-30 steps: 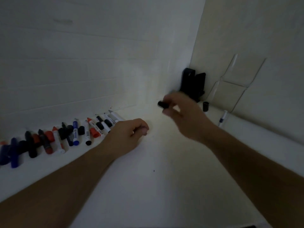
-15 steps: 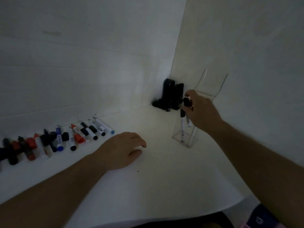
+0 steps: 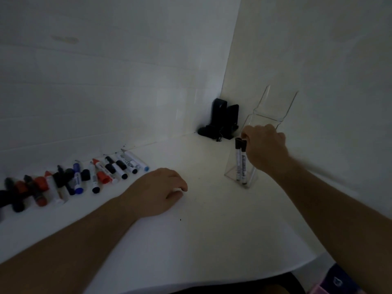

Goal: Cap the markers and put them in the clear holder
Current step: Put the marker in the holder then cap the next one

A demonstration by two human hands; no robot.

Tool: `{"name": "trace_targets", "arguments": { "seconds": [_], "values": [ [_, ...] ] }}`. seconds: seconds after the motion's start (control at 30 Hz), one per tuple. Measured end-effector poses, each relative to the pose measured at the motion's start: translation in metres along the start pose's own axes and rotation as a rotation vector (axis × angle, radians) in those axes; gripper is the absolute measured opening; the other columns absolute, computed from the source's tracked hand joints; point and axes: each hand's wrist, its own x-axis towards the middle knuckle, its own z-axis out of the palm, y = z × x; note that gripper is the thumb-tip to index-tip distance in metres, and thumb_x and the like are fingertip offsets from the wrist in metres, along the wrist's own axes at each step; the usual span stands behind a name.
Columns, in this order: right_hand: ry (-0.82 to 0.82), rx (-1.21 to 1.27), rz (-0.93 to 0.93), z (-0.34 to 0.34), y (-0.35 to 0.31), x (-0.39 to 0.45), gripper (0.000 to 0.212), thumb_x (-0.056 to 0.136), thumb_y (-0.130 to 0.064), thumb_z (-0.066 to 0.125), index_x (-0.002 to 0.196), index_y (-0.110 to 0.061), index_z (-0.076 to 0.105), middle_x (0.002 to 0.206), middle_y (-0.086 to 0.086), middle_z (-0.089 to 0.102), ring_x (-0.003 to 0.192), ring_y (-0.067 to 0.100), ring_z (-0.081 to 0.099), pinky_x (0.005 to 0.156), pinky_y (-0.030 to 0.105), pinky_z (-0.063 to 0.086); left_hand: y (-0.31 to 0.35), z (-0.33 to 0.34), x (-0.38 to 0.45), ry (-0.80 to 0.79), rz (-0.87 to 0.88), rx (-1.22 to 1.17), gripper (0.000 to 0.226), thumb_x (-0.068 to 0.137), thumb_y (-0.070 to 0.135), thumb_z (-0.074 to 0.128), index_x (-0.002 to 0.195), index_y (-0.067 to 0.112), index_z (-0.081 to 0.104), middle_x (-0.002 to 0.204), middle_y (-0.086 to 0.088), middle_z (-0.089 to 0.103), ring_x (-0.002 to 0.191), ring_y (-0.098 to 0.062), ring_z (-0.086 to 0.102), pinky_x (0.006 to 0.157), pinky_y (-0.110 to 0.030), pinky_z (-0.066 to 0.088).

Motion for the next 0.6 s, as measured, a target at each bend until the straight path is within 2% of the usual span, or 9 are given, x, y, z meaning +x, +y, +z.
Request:
{"name": "trace_targets", "arguments": {
  "seconds": [0.1, 0.17, 0.27, 0.37, 0.43, 0.53, 0.6],
  "values": [
    [0.214, 0.048, -0.113, 0.005, -0.017, -0.002, 0.019, 0.091, -0.017, 0.052, 0.101, -0.019, 0.068, 0.098, 0.005, 0.06, 0.09, 0.029, 0.049, 0.071, 0.038, 0.039, -0.001, -0.005, 0.0, 0.022, -0.031, 0.007, 0.02, 0.093, 0.039, 0.055, 0.11, 0.039, 0.065, 0.1, 0.02, 0.066, 0.094, 0.002, 0.052, 0.088, -0.019, 0.041],
    [0.255, 0.167, -0.204, 0.012, -0.041, -0.005, 0.022, 0.09, -0.019, 0.05, 0.096, -0.016, 0.071, 0.095, 0.006, 0.061, 0.087, 0.028, 0.05, 0.069, 0.037, 0.043, -0.003, -0.011, 0.0, 0.04, -0.04, 0.005, 0.02, 0.092, 0.038, 0.056, 0.107, 0.037, 0.068, 0.095, 0.018, 0.069, 0.091, -0.001, 0.056, 0.086, -0.021, 0.044],
    [0.12, 0.393, -0.307, 0.032, -0.088, -0.012, 0.021, 0.087, -0.018, 0.054, 0.097, -0.019, 0.072, 0.099, 0.004, 0.063, 0.089, 0.027, 0.054, 0.074, 0.042, 0.05, -0.011, -0.028, 0.002, 0.103, -0.084, 0.097, 0.024, 0.088, 0.039, 0.054, 0.102, 0.034, 0.072, 0.089, 0.015, 0.072, 0.085, -0.012, 0.063, 0.083, -0.033, 0.05],
    [-0.05, 0.597, -0.334, 0.056, -0.138, -0.014, 0.023, 0.085, -0.016, 0.056, 0.102, -0.024, 0.07, 0.106, 0.0, 0.062, 0.097, 0.024, 0.056, 0.084, 0.042, 0.051, -0.034, -0.052, 0.001, 0.269, -0.382, 0.344, 0.028, 0.087, 0.04, 0.051, 0.111, 0.037, 0.066, 0.085, 0.014, 0.073, 0.09, -0.021, 0.061, 0.083, -0.037, 0.047],
    [-0.162, 0.698, -0.352, 0.068, -0.168, -0.01, 0.026, 0.089, -0.017, 0.056, 0.111, -0.024, 0.068, 0.113, -0.001, 0.06, 0.102, 0.022, 0.057, 0.09, 0.038, 0.05, -0.052, -0.064, -0.008, 0.354, -0.572, 0.387, 0.032, 0.089, 0.033, 0.052, 0.119, 0.037, 0.061, 0.09, 0.01, 0.073, 0.096, -0.026, 0.058, 0.084, -0.039, 0.044],
    [-0.27, 0.798, -0.391, 0.079, -0.205, -0.002, 0.033, 0.093, -0.017, 0.058, 0.126, -0.021, 0.062, 0.12, 0.006, 0.058, 0.106, 0.025, 0.058, 0.093, 0.038, 0.049, -0.068, -0.075, -0.021, 0.379, -0.742, 0.382, 0.038, 0.09, 0.024, 0.05, 0.125, 0.037, 0.057, 0.095, 0.008, 0.072, 0.104, -0.029, 0.055, 0.09, -0.042, 0.043],
    [-0.339, 0.789, -0.416, 0.088, -0.218, 0.005, 0.034, 0.094, -0.019, 0.056, 0.128, -0.021, 0.06, 0.119, 0.009, 0.056, 0.105, 0.027, 0.056, 0.092, 0.039, 0.049, -0.072, -0.075, -0.023, 0.365, -0.794, 0.381, 0.041, 0.089, 0.023, 0.049, 0.126, 0.039, 0.055, 0.096, 0.008, 0.072, 0.107, -0.029, 0.054, 0.092, -0.044, 0.041]
  ]
}}
